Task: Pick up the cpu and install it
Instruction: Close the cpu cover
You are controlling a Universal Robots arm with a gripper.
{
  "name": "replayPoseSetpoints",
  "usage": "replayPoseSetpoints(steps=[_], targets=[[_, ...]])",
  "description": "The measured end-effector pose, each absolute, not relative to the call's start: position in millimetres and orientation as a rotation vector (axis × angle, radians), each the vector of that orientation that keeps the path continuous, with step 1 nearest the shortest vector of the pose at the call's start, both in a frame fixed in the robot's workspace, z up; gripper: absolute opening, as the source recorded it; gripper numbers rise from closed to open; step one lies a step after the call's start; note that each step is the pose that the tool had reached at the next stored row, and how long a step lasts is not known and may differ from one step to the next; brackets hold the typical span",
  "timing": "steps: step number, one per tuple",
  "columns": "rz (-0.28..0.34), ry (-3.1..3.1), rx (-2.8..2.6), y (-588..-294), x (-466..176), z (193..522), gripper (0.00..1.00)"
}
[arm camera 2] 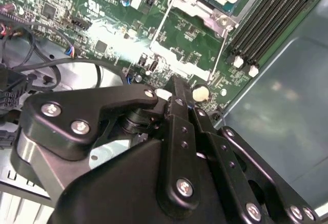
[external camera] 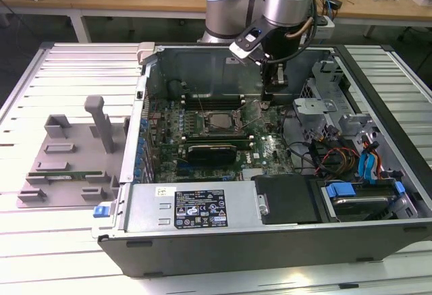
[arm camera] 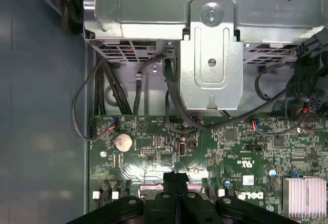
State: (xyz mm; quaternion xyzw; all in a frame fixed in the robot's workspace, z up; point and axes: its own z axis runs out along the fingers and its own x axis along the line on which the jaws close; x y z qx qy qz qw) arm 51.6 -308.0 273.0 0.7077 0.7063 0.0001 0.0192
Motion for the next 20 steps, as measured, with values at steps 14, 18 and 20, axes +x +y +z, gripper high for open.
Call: replayPoseSetpoints(steps=[14, 18, 20], targets=[[-0.043, 2.192, 2.194, -307.9, 67.0, 262.2, 0.11], [-0.071, 2.195, 2.197, -307.9, 67.4, 256.2, 0.11], [-0.082, 2.196, 2.198, -307.9, 67.6, 252.8, 0.11]])
